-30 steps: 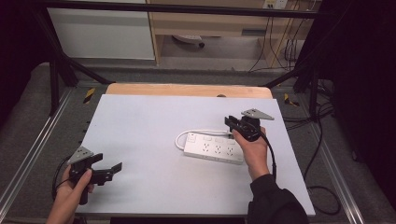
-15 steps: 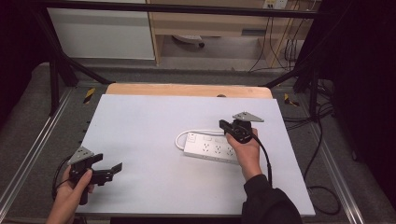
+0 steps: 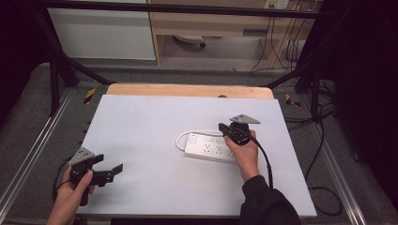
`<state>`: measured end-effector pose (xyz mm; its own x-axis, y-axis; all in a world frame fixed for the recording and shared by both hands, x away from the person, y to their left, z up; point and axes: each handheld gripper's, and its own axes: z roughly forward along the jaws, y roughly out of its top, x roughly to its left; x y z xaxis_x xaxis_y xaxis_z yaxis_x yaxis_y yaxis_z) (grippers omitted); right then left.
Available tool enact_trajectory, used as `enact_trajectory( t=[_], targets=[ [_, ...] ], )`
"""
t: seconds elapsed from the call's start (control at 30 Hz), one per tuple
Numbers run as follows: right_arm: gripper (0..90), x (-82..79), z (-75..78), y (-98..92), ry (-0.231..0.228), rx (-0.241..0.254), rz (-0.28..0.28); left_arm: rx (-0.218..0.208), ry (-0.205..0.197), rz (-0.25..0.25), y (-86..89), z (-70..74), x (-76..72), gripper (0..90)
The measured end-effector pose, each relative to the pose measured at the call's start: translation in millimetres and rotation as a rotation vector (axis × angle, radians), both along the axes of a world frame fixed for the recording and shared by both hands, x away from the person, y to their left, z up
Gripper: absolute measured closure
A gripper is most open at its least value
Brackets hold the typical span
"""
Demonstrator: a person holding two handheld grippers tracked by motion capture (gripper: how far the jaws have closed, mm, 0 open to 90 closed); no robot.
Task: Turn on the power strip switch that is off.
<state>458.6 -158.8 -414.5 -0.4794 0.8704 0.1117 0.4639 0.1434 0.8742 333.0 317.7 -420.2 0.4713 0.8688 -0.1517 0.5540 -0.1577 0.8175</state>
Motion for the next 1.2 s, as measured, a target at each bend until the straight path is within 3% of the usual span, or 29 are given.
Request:
enact_trajectory(
  t=[0.53,1.2],
  targets=[
    [90.0,-1.8,-16.4,-0.2,0.043,-0.013,-0.003,0.001,0.0,0.0,-0.1,-0.1,0.0,7.8],
    [90.0,-13.9,-25.9,1.0,0.06,-0.011,0.003,0.001,0.001,0.0,-0.1,0.0,0.0,7.8]
  ],
)
